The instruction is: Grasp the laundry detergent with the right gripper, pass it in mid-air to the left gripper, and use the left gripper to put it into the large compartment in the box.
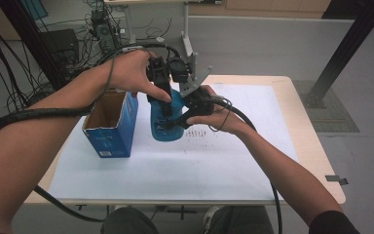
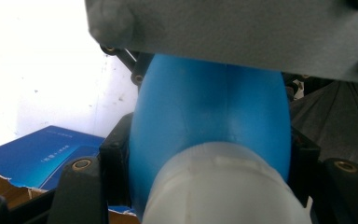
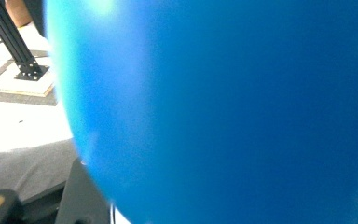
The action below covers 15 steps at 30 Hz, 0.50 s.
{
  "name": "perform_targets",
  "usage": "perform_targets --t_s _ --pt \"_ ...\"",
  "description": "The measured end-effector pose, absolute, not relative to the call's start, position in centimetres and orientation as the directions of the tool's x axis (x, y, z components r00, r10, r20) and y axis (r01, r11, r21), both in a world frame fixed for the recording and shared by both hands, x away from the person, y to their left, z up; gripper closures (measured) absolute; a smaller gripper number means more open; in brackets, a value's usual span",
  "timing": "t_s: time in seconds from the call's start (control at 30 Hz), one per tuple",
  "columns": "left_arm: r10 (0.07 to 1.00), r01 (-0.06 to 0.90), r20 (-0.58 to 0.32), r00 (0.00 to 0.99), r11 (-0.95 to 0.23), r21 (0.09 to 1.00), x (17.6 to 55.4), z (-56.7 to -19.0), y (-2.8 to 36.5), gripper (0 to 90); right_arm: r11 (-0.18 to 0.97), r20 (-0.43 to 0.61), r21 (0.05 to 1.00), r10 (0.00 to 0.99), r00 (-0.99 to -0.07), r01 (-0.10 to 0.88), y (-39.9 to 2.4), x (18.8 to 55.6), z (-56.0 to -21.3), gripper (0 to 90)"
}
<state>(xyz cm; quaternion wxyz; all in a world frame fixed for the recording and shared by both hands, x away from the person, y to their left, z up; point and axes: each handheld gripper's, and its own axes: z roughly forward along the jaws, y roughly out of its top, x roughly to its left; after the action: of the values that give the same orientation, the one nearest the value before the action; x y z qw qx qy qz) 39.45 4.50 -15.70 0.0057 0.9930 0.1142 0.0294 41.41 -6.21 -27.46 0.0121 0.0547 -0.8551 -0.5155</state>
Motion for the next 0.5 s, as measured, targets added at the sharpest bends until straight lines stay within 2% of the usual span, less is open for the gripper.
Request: perform_targets --t_s 0.3,0.5 --pt "0.232 0.232 0.056 0.971 -0.973 0.012 39.44 -15.76 4.51 37.2 0.465 -0.026 0.882 -0.103 -0.994 -0.072 -6.17 41.41 -27.53 40.5" --pt "0.245 0.244 0.057 0.968 -0.97 0.013 39.54 -15.61 4.66 37.2 0.485 -0.018 0.873 -0.082 -0.996 -0.056 -6.23 41.15 -27.72 28.8"
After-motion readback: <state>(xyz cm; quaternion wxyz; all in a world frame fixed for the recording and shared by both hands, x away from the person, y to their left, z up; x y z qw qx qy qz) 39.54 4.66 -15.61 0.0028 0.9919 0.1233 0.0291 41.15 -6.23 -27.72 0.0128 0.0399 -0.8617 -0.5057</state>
